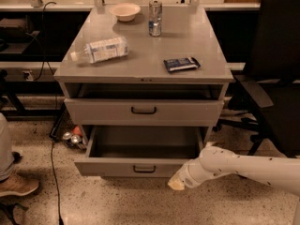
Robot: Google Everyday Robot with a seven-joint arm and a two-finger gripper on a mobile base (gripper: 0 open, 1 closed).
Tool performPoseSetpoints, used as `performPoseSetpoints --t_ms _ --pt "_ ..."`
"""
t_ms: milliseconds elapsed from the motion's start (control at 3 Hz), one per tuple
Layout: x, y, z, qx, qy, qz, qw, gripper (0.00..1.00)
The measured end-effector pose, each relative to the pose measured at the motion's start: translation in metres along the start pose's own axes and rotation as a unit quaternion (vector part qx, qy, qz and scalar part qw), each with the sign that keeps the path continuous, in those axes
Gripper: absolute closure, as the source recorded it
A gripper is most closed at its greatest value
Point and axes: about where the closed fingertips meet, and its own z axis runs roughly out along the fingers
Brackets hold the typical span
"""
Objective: Close middle drawer
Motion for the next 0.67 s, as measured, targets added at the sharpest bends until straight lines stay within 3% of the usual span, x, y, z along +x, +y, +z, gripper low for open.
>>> performPoseSetpoints --t_ms 333,667 --pt "-0.013 -0.013 0.007 0.02 0.001 -0.062 0.9979 1.0" --pt "-0.038 -0.037 0.017 0.045 0.006 -0.147 0.9881 1.0"
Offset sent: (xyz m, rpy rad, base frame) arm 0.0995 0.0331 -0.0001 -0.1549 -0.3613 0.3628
